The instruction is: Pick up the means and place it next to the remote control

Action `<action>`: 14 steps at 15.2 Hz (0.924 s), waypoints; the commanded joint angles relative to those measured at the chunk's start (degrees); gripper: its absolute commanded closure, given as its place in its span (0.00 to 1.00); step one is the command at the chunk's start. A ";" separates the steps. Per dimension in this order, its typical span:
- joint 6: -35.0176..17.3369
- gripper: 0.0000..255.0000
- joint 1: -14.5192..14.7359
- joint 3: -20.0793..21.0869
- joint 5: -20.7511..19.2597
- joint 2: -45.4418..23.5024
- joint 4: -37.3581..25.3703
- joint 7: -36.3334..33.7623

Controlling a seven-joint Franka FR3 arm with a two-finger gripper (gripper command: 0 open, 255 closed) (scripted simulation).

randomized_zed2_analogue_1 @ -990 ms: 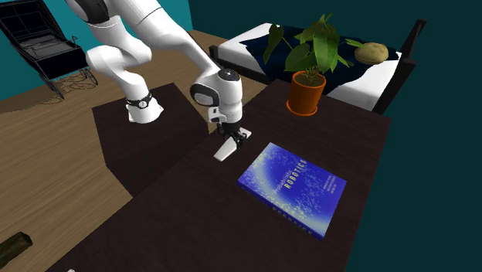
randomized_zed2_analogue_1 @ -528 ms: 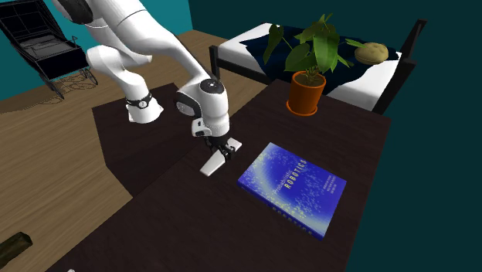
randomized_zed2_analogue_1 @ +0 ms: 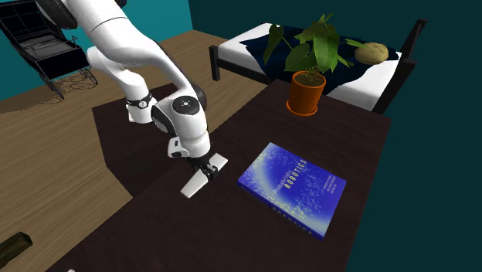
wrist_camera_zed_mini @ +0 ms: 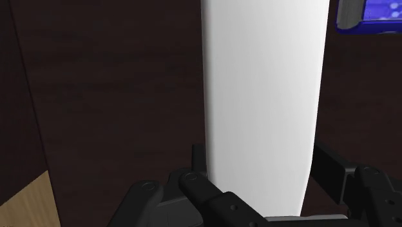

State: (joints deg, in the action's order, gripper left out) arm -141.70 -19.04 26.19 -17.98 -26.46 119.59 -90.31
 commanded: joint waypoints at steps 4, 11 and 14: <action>1.71 1.00 -4.23 -1.49 0.18 -2.29 -4.12 6.57; 5.78 1.00 -8.80 -3.56 0.23 -7.55 -13.56 14.88; 8.04 1.00 -10.36 -4.39 0.25 -10.42 -18.75 18.25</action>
State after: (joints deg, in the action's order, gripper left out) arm -134.69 -28.81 22.09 -17.76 -35.78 103.02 -73.46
